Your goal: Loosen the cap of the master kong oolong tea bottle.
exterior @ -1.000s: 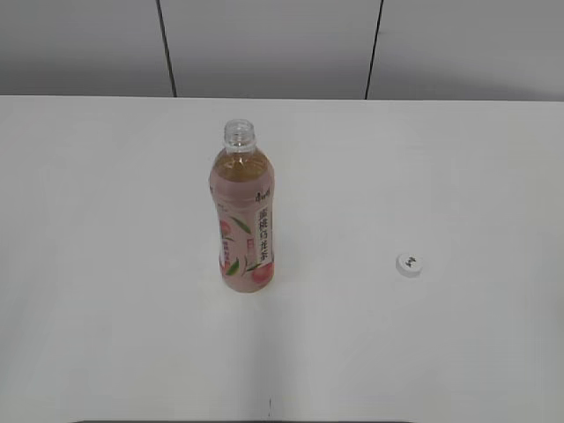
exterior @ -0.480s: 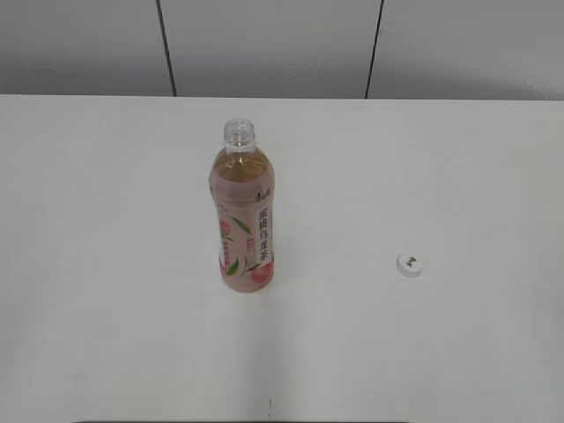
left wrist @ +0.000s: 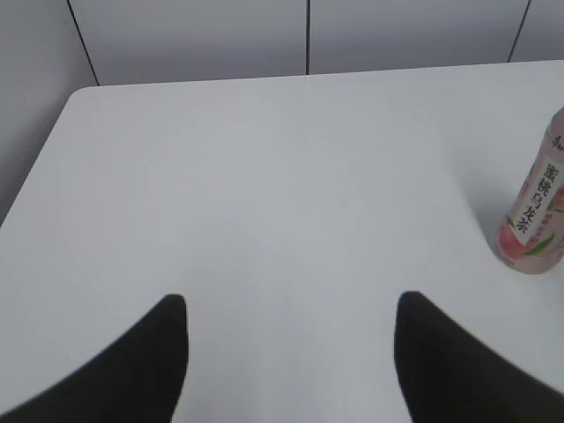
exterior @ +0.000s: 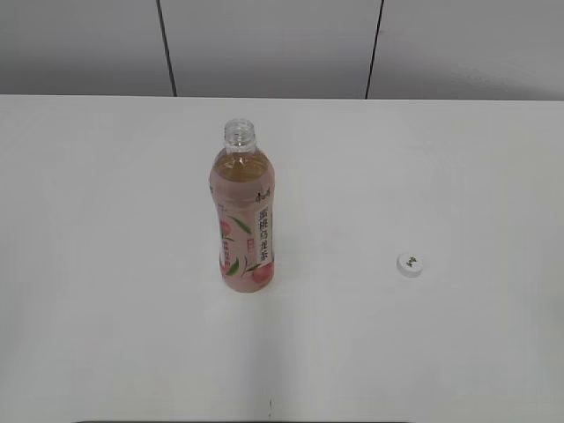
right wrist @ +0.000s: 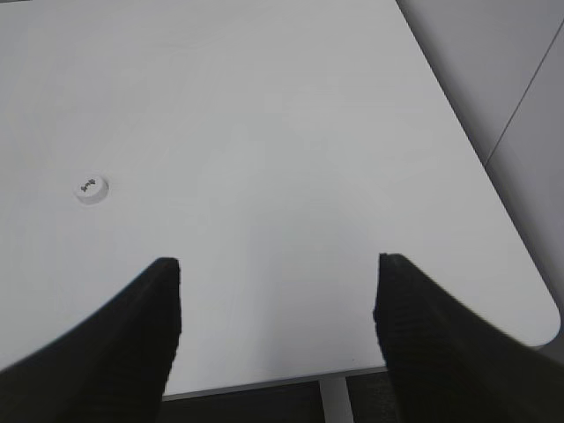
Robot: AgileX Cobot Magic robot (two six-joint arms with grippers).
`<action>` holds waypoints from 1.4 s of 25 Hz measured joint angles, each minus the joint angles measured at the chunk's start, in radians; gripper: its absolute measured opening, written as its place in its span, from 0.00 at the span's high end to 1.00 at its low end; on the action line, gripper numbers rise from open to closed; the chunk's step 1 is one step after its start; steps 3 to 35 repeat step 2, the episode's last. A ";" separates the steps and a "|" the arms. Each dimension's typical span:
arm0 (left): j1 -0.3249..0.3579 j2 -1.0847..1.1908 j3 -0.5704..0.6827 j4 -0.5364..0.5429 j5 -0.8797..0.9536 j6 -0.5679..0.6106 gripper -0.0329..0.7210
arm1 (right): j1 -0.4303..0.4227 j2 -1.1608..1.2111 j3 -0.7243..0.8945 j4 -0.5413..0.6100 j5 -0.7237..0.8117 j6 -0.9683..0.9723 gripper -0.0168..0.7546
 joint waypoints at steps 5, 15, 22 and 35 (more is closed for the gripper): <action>0.000 0.000 0.000 0.000 0.000 0.000 0.38 | 0.000 0.000 0.000 0.000 0.000 0.000 0.30; 0.000 0.000 0.000 0.000 0.000 0.000 0.38 | 0.000 0.000 0.000 0.000 0.000 0.000 0.30; 0.000 0.000 0.000 0.000 0.000 0.000 0.38 | 0.000 0.000 0.000 0.000 0.000 0.000 0.30; 0.000 0.000 0.000 0.000 0.000 0.000 0.38 | 0.000 0.000 0.000 0.000 0.000 0.000 0.30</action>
